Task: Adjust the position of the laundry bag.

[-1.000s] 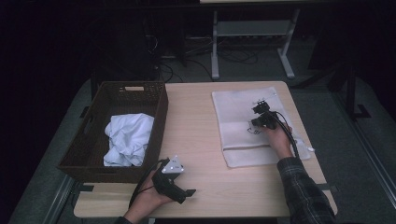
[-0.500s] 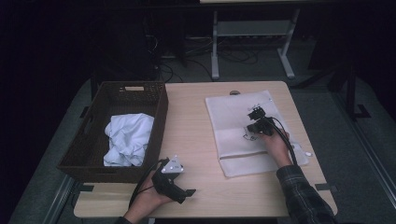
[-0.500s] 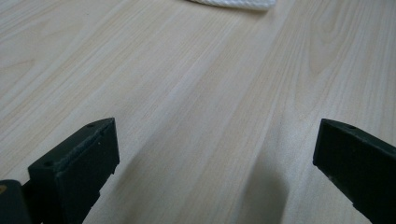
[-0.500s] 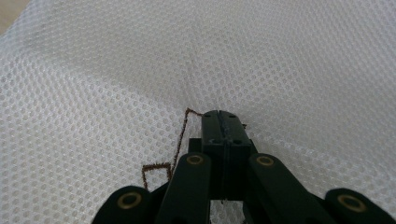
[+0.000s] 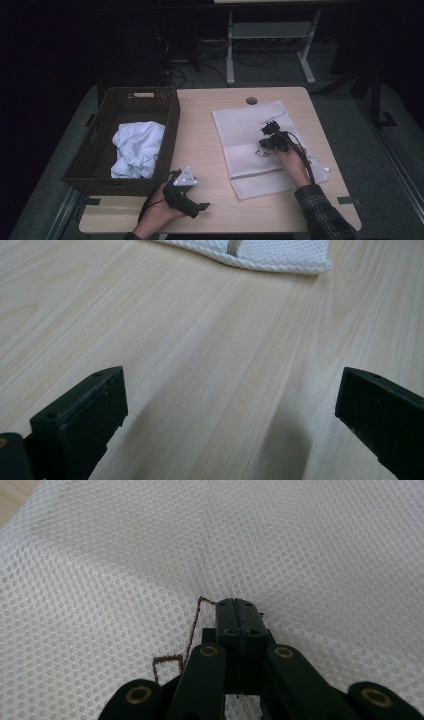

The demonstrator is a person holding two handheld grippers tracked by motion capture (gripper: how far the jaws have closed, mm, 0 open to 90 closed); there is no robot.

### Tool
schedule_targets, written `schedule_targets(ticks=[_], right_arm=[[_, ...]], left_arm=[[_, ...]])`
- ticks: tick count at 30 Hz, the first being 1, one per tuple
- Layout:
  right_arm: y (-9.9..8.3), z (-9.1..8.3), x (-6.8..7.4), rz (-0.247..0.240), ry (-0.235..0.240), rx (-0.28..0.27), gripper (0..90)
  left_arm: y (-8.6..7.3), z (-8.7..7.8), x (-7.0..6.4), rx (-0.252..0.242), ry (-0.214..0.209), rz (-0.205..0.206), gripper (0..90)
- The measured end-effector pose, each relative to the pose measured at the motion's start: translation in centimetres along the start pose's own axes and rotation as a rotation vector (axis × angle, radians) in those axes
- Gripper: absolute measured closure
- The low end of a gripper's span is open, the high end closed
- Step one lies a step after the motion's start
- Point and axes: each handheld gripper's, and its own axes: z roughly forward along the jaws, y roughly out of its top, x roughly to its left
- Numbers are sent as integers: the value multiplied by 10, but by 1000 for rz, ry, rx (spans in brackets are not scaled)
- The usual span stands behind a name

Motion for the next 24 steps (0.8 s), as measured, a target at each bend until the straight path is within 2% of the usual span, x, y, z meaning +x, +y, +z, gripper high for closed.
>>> schedule_targets(ticks=[8, 12, 16, 20, 24], right_arm=[[3, 2, 10, -6, 6, 4, 890], [6, 4, 20, -18, 6, 9, 890], [8, 5, 25, -10, 10, 11, 890], [11, 8, 35, -30, 11, 13, 890], [13, 9, 40, -24, 12, 11, 890]], left_arm=[[0, -1, -1, -5, -2, -1, 0], [0, -2, -2, -8, -3, 2, 0], [0, -2, -1, -7, -5, -5, 0], [-1, -2, -1, -6, -5, -1, 0], [0, -2, -1, -9, -5, -4, 0]])
